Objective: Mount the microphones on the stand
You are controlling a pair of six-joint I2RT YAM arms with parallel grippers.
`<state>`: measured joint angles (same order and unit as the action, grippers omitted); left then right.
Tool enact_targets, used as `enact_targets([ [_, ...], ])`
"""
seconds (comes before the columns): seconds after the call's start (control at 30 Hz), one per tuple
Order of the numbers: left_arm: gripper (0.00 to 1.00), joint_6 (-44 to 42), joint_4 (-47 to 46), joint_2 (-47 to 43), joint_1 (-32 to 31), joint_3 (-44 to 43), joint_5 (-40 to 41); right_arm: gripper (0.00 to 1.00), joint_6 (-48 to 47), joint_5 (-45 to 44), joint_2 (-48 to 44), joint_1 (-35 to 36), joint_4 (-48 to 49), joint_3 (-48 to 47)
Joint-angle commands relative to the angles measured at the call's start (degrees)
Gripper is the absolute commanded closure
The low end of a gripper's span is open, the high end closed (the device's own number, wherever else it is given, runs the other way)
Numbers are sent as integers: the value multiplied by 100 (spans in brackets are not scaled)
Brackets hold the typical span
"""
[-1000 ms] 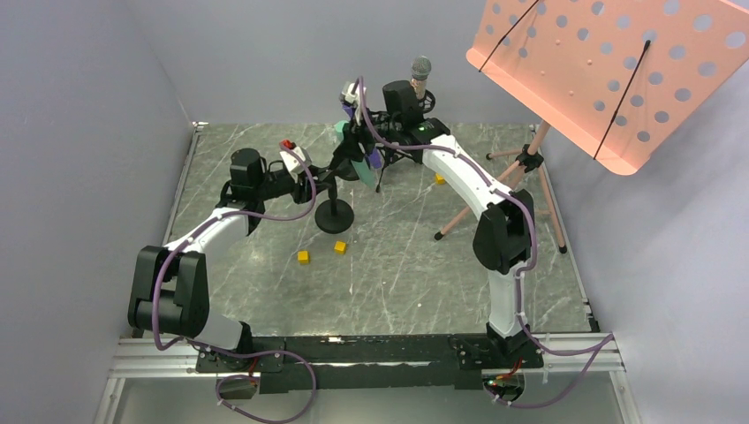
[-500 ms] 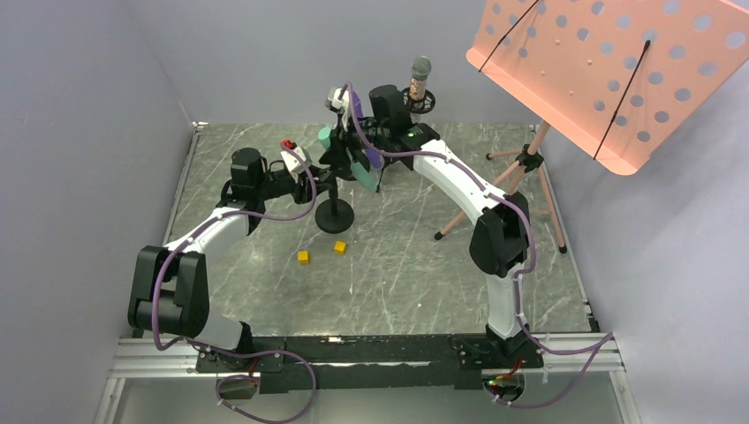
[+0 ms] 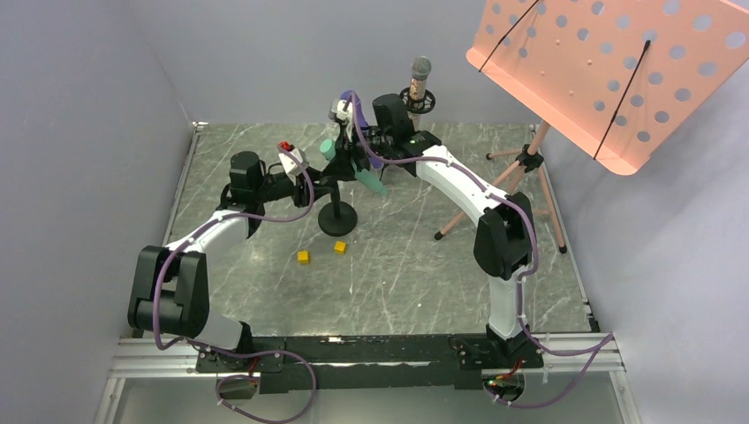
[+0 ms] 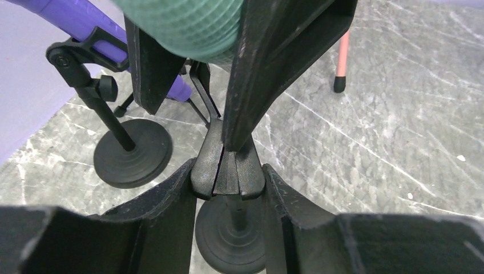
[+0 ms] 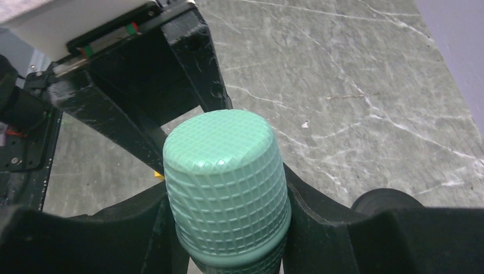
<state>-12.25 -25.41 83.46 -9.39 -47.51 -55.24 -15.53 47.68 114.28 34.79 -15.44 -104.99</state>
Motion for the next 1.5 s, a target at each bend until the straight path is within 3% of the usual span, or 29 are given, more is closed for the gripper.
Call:
enact_targets([
  [0.0,81,478,-620,-130,55,123,-216,88,-81,853,-220,-7,147,-128],
  [0.17,82,708,-839,-62,101,166,-304,87,-150,1481,-60,-86,292,-406],
  [0.33,82,1040,-1212,-14,177,253,-384,86,280,2134,138,-82,1125,-210],
  [0.7,83,1180,-1400,-41,218,361,-501,90,234,2272,378,-94,1977,216],
  [0.83,84,1438,-1542,-32,222,421,-514,91,714,2405,413,-88,2650,445],
  [0.93,84,1511,-1618,-23,218,452,-522,91,1822,2600,363,-93,4134,820],
  [1.07,84,1625,-1728,-22,218,474,-493,88,4907,2702,586,-174,8468,1460],
  [1.13,84,1680,-1772,-34,218,494,-486,89,5978,2755,814,-187,9568,1374],
  [1.2,83,1692,-1780,-64,218,512,-480,90,5896,2686,791,-176,9144,1312],
  [1.3,83,1698,-1762,-101,218,540,-463,90,5058,2570,613,-165,8105,1437],
  [1.47,82,1913,-2048,-31,211,620,-458,88,4783,2374,583,-153,7710,1527],
])
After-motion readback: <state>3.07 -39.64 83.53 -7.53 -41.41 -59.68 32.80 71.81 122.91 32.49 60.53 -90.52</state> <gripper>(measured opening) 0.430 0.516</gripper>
